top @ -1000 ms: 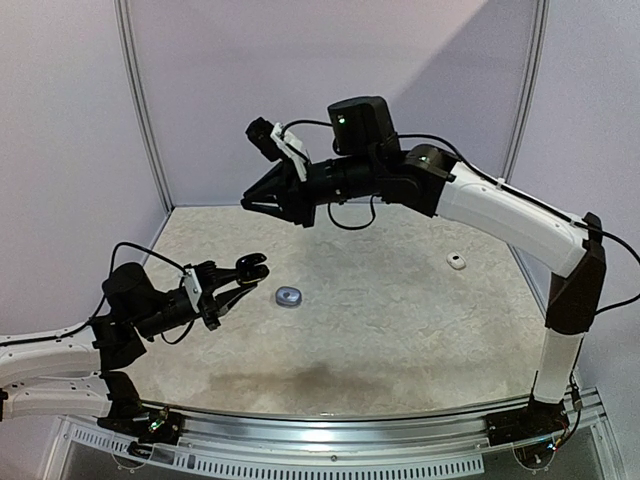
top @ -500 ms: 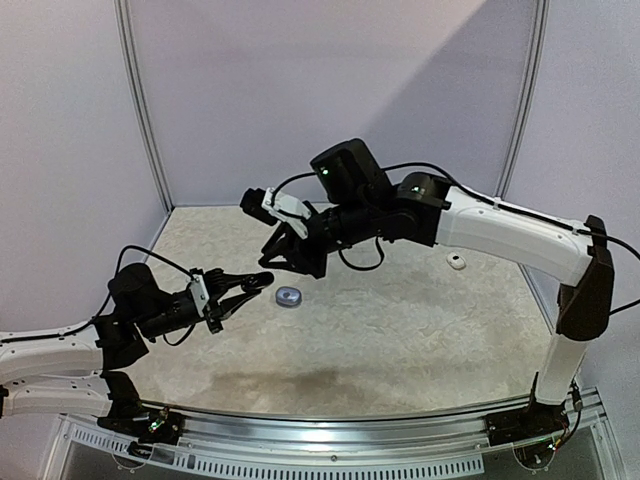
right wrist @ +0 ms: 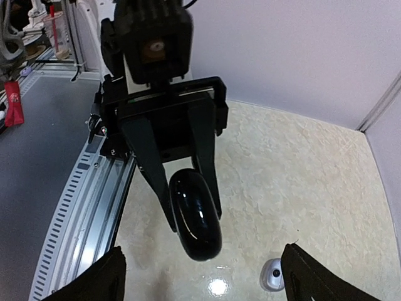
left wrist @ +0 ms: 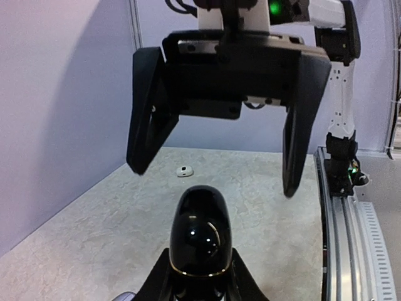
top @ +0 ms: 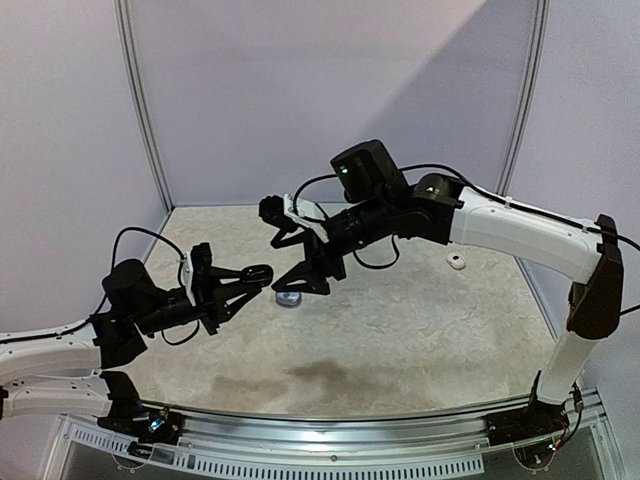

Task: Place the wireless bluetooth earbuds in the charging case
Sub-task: Close the charging case with the earbuds at the center of the board, then pass from the left arm to the right, then place the charging case with the earbuds at the center of the board, then reset both arms

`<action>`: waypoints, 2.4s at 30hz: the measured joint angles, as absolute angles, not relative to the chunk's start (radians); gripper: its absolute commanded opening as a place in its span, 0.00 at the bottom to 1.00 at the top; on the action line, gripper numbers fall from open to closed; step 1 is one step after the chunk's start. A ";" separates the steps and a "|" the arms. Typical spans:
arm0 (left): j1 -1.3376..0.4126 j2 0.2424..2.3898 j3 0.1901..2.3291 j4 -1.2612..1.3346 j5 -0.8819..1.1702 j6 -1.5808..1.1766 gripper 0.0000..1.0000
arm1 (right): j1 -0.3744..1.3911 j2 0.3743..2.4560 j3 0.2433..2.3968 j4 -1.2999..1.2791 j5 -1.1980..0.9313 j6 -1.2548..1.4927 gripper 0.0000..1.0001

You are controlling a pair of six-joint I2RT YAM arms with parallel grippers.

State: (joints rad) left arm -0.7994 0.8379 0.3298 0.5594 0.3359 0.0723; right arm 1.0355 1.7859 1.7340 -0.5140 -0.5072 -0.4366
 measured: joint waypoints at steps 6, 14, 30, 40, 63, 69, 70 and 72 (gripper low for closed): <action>-0.799 0.846 0.346 0.584 0.354 -0.028 0.00 | 1.044 1.837 1.750 -0.496 -0.557 -0.435 0.56; -0.799 0.852 0.347 0.591 0.360 -0.058 0.00 | 1.043 1.866 1.800 -0.500 -0.581 -0.426 0.18; -0.802 0.848 0.347 0.611 0.226 -0.050 0.99 | 0.970 1.874 1.826 -0.548 -0.560 -0.345 0.00; -0.802 0.836 0.347 0.609 0.167 -0.015 0.99 | 0.574 2.136 1.887 -0.773 -0.525 -0.024 0.00; -0.792 0.826 0.340 0.576 -0.022 -0.054 0.99 | 0.522 2.298 1.938 -0.931 -0.371 0.123 0.99; -0.628 0.824 0.317 0.476 -0.203 -0.106 0.99 | 0.490 2.029 1.708 -0.689 -0.183 0.131 0.99; -0.594 0.822 0.315 0.459 -0.224 -0.110 0.99 | 0.473 1.969 1.648 -0.642 -0.168 0.140 0.99; -0.505 0.805 0.310 0.409 -0.261 -0.118 0.99 | 0.412 1.820 1.485 -0.498 -0.134 0.175 0.99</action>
